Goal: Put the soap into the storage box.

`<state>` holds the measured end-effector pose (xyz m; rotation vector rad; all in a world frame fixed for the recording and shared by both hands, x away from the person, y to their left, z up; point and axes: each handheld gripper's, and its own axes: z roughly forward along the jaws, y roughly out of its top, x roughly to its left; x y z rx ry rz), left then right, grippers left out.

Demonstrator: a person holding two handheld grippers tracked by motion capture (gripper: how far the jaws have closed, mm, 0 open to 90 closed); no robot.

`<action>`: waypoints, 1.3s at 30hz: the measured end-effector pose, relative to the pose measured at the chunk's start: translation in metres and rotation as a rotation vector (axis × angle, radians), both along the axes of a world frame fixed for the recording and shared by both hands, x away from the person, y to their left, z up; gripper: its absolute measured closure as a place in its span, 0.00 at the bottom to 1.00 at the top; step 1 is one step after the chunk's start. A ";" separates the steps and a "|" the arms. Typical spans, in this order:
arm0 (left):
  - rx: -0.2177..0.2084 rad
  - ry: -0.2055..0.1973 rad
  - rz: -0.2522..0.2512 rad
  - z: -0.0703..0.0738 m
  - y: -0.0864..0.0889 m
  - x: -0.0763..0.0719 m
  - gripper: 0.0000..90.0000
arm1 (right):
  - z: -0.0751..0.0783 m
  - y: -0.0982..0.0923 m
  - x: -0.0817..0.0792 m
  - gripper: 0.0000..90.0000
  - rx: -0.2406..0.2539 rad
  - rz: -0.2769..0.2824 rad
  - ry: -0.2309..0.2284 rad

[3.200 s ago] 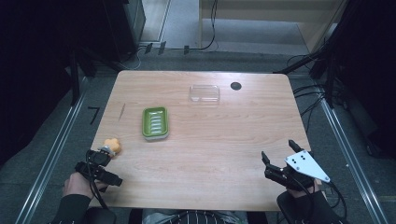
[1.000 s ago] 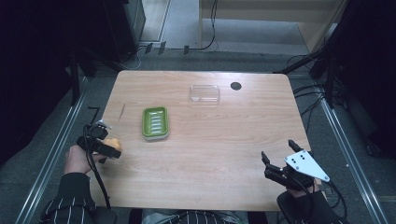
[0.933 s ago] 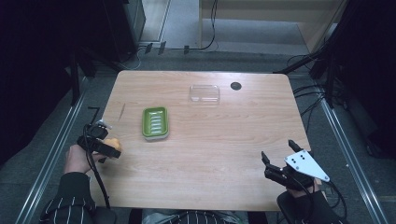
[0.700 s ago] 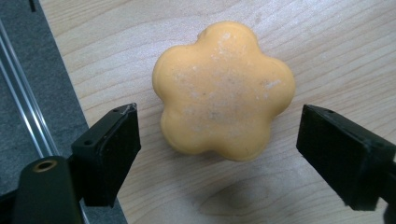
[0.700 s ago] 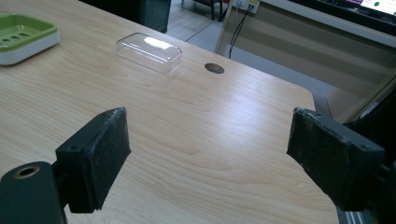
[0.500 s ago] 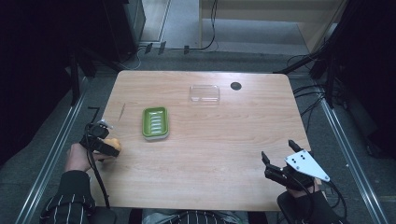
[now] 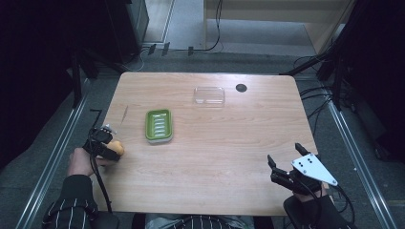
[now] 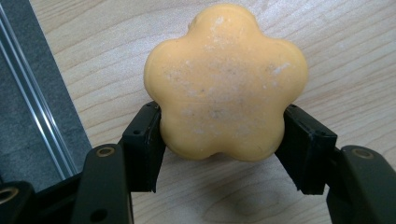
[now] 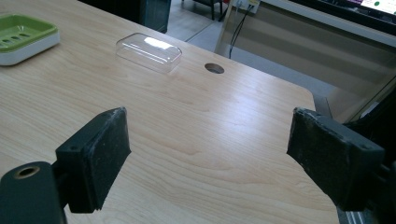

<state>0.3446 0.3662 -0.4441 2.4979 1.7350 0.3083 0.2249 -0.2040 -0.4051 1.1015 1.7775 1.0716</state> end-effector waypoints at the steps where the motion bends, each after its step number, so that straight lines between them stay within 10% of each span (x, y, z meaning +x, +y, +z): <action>1: 0.000 -0.002 0.000 0.000 0.000 0.000 0.44 | 0.000 0.000 0.000 0.15 0.000 0.000 0.000; 39: 0.012 0.041 -0.053 0.010 -0.023 -0.004 0.44 | 0.000 0.000 0.000 0.15 -0.002 -0.001 -0.001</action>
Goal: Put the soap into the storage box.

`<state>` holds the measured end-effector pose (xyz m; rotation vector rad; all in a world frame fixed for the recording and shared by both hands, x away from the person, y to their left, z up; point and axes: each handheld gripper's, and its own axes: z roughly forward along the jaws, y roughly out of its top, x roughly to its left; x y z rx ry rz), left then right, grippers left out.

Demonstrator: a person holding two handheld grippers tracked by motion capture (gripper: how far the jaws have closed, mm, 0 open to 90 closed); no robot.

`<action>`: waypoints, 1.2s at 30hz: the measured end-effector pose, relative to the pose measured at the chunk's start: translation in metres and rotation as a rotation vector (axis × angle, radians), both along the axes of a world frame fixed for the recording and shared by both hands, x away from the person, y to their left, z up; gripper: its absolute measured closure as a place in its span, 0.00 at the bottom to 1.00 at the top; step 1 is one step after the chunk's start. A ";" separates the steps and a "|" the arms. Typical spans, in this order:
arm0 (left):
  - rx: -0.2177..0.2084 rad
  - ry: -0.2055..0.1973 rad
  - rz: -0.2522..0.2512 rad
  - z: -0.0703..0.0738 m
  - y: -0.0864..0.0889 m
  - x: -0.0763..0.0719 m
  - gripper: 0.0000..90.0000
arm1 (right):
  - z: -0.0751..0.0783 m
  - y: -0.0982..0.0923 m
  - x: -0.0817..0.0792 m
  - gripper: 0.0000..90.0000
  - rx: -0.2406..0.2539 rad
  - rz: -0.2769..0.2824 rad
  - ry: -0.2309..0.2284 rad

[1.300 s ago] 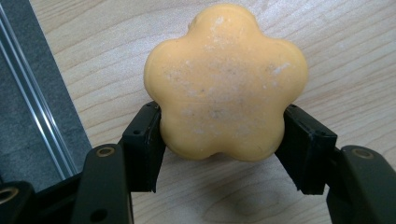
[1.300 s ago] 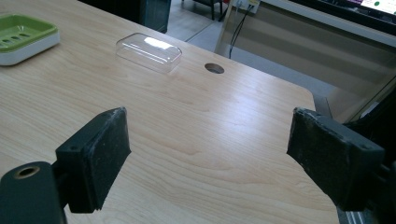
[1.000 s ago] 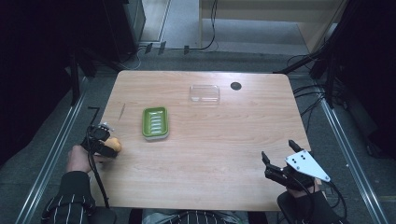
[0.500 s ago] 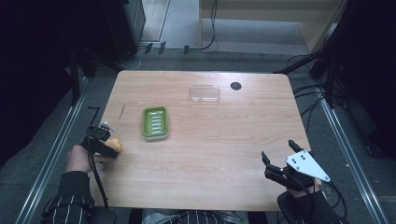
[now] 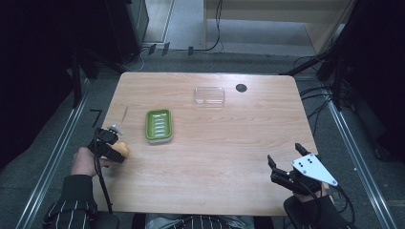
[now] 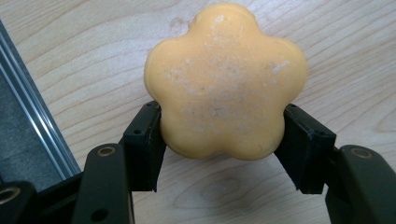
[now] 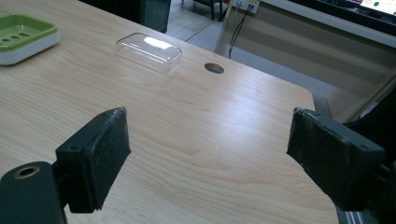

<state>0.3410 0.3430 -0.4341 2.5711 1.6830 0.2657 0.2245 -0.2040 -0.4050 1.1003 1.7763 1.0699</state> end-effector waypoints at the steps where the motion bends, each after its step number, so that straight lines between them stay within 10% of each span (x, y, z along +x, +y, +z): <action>1: -0.002 0.002 -0.005 0.001 -0.002 0.000 0.44 | 0.000 0.000 0.000 0.15 0.001 -0.001 0.001; 36: -0.023 -0.025 -0.110 0.017 -0.040 0.005 0.44 | 0.000 0.000 0.000 0.15 -0.002 0.001 0.000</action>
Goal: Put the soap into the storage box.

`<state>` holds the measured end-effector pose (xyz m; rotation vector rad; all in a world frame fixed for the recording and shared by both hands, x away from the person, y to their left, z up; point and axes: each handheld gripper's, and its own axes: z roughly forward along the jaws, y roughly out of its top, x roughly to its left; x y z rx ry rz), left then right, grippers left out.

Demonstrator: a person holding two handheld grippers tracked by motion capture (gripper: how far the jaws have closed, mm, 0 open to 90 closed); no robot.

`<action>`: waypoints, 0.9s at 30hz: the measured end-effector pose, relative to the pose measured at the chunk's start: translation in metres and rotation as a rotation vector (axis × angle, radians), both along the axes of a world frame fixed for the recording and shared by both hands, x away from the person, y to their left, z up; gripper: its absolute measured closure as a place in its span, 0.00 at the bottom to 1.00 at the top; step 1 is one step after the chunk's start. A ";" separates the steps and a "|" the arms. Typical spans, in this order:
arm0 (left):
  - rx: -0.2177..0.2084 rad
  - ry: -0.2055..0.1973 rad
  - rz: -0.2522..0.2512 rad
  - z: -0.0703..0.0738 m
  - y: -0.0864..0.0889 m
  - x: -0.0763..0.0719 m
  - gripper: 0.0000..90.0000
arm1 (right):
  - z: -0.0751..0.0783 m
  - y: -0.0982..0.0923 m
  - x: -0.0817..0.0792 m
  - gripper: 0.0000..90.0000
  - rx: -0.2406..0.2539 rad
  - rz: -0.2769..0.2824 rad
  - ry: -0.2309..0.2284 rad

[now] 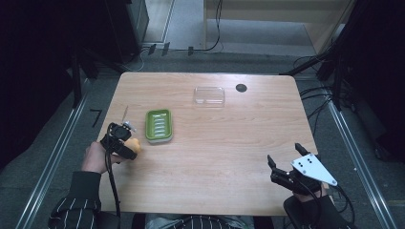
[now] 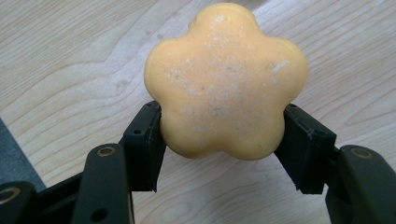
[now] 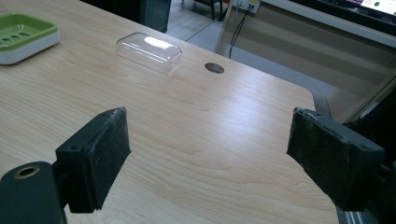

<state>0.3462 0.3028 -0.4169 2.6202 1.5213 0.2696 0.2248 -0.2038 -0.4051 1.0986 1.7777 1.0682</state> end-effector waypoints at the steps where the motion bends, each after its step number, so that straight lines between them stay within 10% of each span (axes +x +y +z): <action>1: -0.002 0.004 0.002 0.001 -0.001 0.000 0.44 | 0.000 0.000 0.000 0.15 0.000 0.000 0.000; 27: -0.008 -0.016 -0.038 0.014 -0.012 0.012 0.44 | 0.000 0.000 0.000 0.15 0.002 0.002 0.003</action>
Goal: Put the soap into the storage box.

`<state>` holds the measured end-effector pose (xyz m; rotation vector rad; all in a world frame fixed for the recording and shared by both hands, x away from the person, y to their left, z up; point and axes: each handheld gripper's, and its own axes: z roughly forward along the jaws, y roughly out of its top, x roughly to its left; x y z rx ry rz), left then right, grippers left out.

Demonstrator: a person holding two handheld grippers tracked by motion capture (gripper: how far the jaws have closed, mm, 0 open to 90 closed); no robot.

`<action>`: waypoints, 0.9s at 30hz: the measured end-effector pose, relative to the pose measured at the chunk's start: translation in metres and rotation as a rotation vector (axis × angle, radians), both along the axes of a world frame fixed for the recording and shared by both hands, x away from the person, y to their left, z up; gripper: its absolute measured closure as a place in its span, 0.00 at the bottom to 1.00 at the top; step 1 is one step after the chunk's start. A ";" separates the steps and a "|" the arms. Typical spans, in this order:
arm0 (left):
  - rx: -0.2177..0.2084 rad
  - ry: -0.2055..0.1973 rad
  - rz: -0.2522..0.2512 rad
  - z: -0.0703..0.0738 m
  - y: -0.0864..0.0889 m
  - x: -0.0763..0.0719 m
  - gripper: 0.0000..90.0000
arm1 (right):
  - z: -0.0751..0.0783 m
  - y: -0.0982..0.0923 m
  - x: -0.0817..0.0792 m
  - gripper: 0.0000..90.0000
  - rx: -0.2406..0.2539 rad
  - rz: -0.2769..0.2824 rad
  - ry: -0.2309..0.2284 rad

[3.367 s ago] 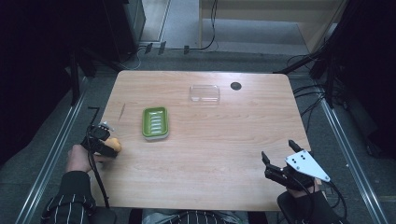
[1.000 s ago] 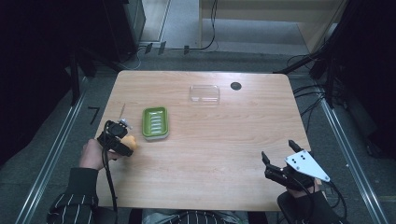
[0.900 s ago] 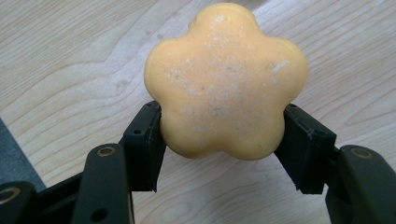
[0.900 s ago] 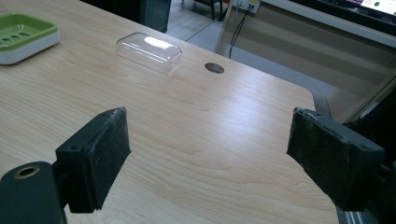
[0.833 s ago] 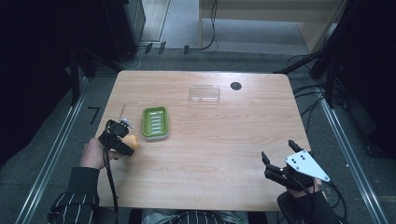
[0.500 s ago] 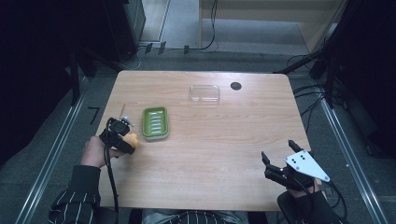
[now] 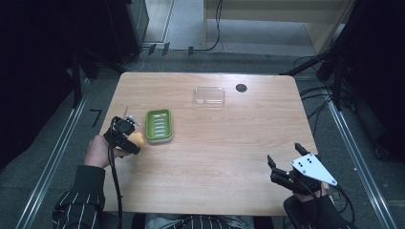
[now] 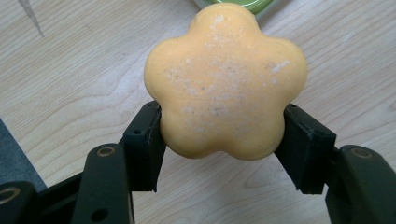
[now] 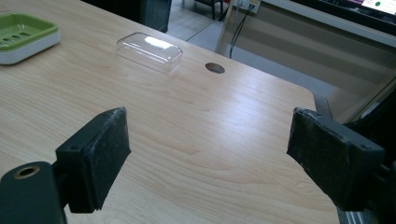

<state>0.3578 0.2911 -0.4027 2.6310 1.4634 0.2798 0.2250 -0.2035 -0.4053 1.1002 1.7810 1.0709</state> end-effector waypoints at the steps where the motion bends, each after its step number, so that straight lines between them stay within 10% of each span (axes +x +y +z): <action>1: 0.003 0.000 -0.008 0.000 0.000 0.001 0.44 | 0.000 0.000 0.000 0.15 0.001 0.000 0.000; 27: -0.013 -0.023 -0.054 0.010 -0.019 0.021 0.44 | 0.000 0.000 0.000 0.15 -0.004 0.001 0.001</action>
